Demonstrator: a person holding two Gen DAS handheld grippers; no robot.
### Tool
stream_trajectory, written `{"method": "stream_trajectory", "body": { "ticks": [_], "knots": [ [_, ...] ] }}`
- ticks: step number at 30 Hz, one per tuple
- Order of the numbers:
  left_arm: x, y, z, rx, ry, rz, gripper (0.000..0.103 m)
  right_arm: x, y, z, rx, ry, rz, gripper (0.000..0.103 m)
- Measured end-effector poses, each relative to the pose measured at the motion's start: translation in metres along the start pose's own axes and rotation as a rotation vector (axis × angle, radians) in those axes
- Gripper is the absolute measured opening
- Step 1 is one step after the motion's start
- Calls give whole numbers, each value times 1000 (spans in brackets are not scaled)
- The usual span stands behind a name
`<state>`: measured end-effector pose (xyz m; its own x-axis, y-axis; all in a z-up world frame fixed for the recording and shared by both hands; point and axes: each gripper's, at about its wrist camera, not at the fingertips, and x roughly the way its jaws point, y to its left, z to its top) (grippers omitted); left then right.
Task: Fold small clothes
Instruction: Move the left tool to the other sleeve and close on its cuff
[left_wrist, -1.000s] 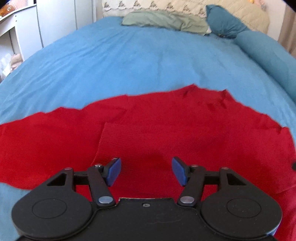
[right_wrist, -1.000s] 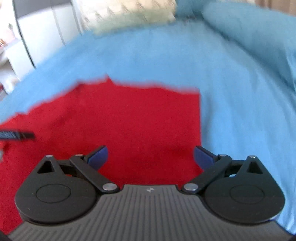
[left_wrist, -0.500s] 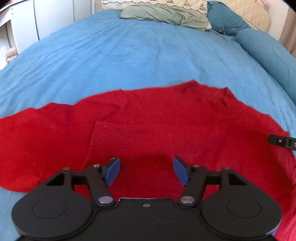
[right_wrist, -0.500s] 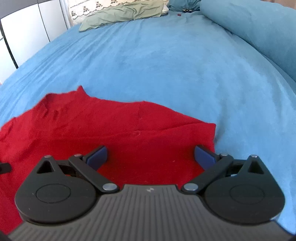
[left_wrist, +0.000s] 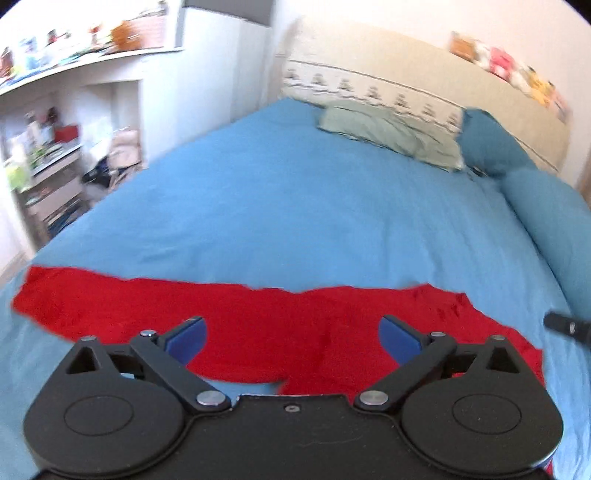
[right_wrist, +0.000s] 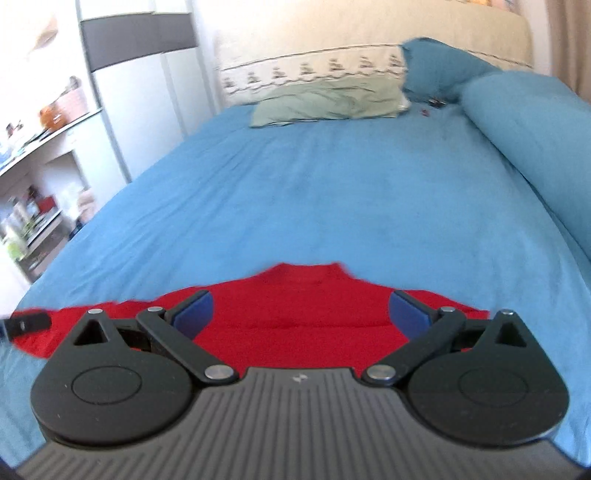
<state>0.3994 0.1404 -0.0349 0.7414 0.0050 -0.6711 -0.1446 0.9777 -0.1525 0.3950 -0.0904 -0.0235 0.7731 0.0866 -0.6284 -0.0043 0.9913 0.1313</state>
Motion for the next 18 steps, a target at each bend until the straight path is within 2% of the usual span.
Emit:
{"method": "stream_trajectory", "body": {
  "ticks": [5,10,13,17,18],
  "knots": [
    [-7,80,7,-130,13,64,101,-2,75,-12,26,72,49,103],
    [6,168,6,-252,30,100,97,10,140,-35,52,119,37,103],
    [26,214,0,-302,65,116,83,21,171,-47,69,128,11,103],
    [63,259,-14,-358,125,129,54,33,202,-65,110,147,-25,103],
    [71,271,-18,-369,138,133,52,36,205,-68,114,152,-29,103]
  ]
}}
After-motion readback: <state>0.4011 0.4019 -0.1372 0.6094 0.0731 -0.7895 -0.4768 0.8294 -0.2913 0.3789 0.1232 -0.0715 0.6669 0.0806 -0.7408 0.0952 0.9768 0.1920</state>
